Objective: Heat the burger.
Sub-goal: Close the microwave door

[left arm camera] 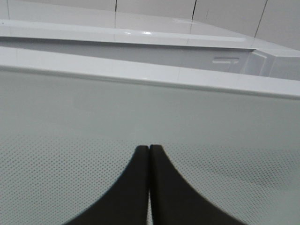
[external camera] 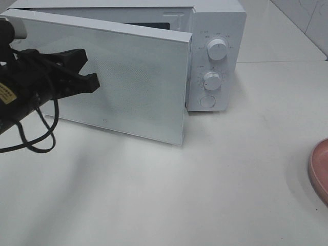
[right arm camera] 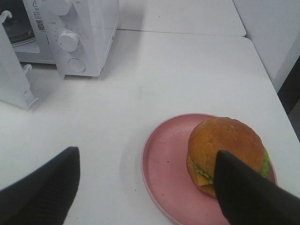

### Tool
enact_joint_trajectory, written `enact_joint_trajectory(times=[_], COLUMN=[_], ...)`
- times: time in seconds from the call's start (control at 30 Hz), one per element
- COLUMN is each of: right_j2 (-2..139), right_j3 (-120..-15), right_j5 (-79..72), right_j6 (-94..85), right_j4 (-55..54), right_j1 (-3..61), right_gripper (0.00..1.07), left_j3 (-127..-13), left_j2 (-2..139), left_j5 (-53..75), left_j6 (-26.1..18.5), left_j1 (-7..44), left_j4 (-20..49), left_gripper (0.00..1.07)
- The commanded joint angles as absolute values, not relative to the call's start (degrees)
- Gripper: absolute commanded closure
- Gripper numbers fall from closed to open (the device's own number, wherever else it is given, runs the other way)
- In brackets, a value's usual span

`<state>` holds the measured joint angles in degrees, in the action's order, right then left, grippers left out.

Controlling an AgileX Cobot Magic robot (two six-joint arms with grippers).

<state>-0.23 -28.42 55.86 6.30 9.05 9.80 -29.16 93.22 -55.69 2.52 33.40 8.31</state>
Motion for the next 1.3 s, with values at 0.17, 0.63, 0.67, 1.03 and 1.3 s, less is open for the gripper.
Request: enact_joint_trajectory(times=[0.17, 0.63, 0.67, 1.03, 1.3], right_j2=[-1.7, -1.7, -1.7, -1.7, -1.7], right_j3=[-28.3, -28.3, -28.3, -28.3, -28.3], right_j5=[55.1, 55.1, 55.1, 55.1, 55.1], right_j6=[5.8, 5.8, 5.8, 5.8, 5.8], right_j4=[8.8, 8.8, 8.8, 8.8, 8.8], right_j1=[9.5, 9.5, 9.5, 9.5, 9.5], right_gripper=[0.33, 0.33, 0.33, 0.33, 0.33], left_j3=[-36.4, -47.7, -49.4, -56.8, -62.3], left_j2=[98.0, 107.0, 108.0, 113.0, 115.7], left_j5=[-56.3, -53.4, -53.3, -51.1, -50.0], left_j6=[-1.9, -2.9, -3.0, -6.2, -7.5], left_j1=[38.4, 41.1, 41.1, 41.1, 40.7], left_j4=[16.3, 21.0, 21.0, 24.9, 25.4], left_gripper=[1.07, 1.07, 1.07, 1.07, 1.07])
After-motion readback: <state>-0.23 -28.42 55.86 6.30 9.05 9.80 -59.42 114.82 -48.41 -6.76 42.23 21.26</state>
